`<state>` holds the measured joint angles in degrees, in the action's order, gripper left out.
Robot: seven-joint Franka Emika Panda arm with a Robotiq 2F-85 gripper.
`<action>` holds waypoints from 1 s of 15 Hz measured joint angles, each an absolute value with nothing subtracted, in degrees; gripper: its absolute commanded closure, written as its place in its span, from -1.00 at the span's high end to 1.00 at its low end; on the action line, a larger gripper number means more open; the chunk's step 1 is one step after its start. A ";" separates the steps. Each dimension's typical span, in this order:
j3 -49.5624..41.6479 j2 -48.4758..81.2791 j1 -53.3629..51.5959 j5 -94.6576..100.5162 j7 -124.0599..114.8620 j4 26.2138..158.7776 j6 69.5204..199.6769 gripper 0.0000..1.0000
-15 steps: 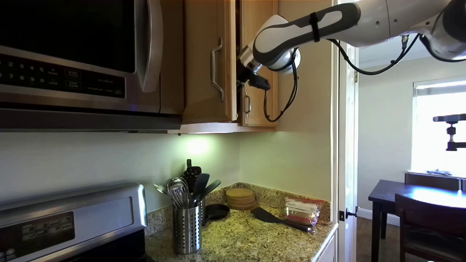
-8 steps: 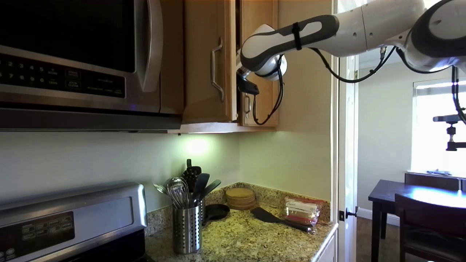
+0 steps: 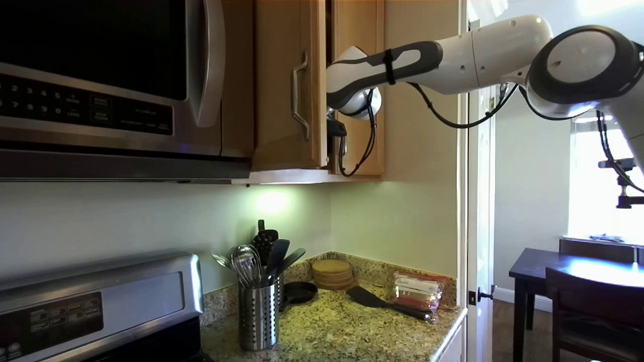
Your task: Open the left door of the upper cabinet, place the brown can in the cabinet, place the glass jar in the cabinet, close the cabinet door
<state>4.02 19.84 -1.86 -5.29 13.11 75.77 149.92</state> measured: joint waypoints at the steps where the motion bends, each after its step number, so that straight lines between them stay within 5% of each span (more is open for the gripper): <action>1: 3.99 20.59 -1.70 -5.29 13.26 74.82 149.93 -0.28; 2: 4.00 21.26 -1.49 -5.31 13.39 73.96 149.95 -0.28; 3: 4.00 21.90 -1.31 -5.34 13.46 73.14 149.95 -0.07; 4: 4.00 22.45 -1.16 -5.35 13.50 72.46 149.96 0.72; 8: 3.86 23.99 -0.62 -5.35 13.51 71.11 149.72 0.99; 15: 2.55 24.55 -0.71 -5.26 13.29 71.34 149.57 1.00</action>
<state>2.55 24.55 -0.71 -5.26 13.29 71.34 149.57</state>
